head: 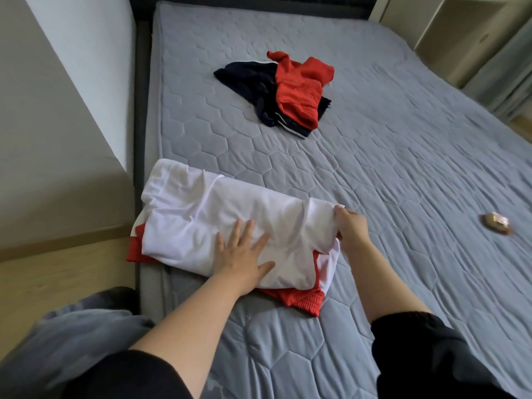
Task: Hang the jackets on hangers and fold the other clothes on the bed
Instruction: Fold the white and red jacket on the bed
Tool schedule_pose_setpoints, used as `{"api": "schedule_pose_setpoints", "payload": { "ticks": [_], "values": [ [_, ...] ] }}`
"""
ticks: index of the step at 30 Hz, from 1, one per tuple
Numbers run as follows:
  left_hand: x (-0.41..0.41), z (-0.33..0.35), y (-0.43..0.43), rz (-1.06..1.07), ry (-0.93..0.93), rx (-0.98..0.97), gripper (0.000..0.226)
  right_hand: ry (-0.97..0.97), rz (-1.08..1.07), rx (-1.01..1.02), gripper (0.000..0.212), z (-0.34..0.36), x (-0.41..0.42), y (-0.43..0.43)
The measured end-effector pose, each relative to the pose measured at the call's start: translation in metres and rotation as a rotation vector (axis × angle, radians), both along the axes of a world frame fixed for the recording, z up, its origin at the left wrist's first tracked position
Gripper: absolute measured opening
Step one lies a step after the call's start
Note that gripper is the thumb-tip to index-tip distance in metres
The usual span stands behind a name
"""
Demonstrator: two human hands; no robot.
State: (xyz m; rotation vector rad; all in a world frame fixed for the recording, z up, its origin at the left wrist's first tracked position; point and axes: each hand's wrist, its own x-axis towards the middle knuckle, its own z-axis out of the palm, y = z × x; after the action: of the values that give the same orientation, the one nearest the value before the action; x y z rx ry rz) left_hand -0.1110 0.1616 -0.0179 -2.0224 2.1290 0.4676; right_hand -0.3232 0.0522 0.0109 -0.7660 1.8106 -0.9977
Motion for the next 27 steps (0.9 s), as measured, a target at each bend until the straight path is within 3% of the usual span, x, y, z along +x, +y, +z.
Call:
{"api": "schedule_pose_setpoints", "payload": {
  "ticks": [4,6,8,11,13,15,18,21,24,27],
  "values": [
    [0.004,-0.006,0.000,0.003,0.001,0.053,0.068,-0.111,-0.222,0.062,0.012,-0.007,-0.013,-0.005],
    [0.006,-0.008,0.001,-0.005,0.014,0.054,0.068,-0.128,-0.278,0.230,0.032,-0.023,-0.021,-0.001],
    [0.007,-0.010,0.001,-0.016,0.019,0.039,0.068,-0.262,-0.260,0.309,0.029,-0.025,-0.026,0.006],
    [0.004,-0.004,-0.001,-0.045,0.011,-0.019,0.069,-0.305,-0.133,0.170,0.043,-0.027,-0.027,0.014],
    [-0.004,0.005,-0.004,-0.137,0.058,-0.116,0.072,-0.381,-0.070,0.146,0.050,-0.028,-0.025,0.021],
    [-0.018,0.012,-0.005,-0.279,0.181,-0.280,0.077,-0.459,-0.043,0.155,0.045,-0.025,-0.023,0.030],
    [-0.041,0.011,0.005,-0.465,0.287,-0.445,0.057,-0.422,-0.003,0.155,0.029,-0.025,-0.021,0.042],
    [-0.051,0.005,0.014,-0.574,0.307,-0.527,0.007,-0.397,0.077,0.114,0.014,-0.024,-0.018,0.049],
    [-0.049,0.006,0.012,-0.592,0.353,-0.605,0.018,-0.691,0.128,0.055,0.021,-0.015,-0.023,0.051],
    [-0.047,0.008,0.013,-0.651,0.330,-0.600,0.013,-0.773,-0.081,0.086,0.014,-0.026,-0.031,0.050]
  ]
}}
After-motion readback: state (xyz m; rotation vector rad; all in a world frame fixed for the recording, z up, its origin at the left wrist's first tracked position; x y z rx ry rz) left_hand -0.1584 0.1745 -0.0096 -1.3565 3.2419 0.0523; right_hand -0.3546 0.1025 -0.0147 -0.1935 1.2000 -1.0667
